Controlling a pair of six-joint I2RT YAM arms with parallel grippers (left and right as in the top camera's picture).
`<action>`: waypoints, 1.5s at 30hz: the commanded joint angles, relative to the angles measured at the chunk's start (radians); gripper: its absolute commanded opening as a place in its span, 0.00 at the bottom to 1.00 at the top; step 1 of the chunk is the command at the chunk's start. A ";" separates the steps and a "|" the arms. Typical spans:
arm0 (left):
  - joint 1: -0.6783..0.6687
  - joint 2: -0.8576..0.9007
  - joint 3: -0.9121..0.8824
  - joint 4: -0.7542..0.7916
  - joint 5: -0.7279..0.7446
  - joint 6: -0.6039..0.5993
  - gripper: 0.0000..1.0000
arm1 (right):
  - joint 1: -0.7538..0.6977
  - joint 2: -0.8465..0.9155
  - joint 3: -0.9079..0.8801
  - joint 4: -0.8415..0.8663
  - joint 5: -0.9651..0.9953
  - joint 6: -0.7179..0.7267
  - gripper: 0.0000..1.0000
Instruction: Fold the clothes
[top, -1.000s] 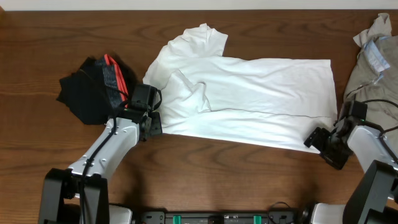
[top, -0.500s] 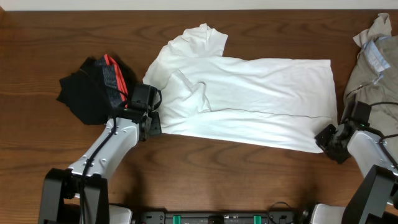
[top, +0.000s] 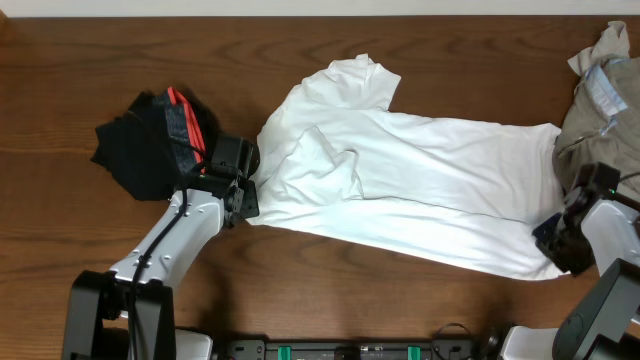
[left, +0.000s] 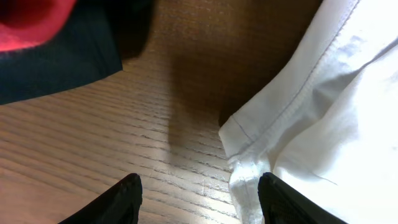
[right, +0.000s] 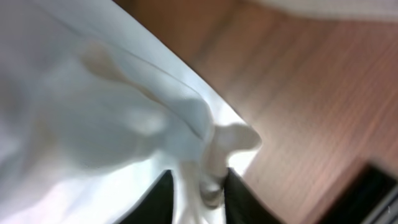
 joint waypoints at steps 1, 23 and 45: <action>0.005 -0.003 0.003 -0.005 0.049 0.006 0.62 | -0.009 0.003 0.029 0.006 -0.051 -0.033 0.41; 0.005 0.156 -0.077 0.154 0.174 -0.027 0.08 | -0.011 0.003 0.160 -0.049 -0.430 -0.171 0.69; 0.108 0.113 0.042 -0.279 0.252 -0.037 0.44 | -0.010 0.000 0.160 0.048 -0.634 -0.294 0.63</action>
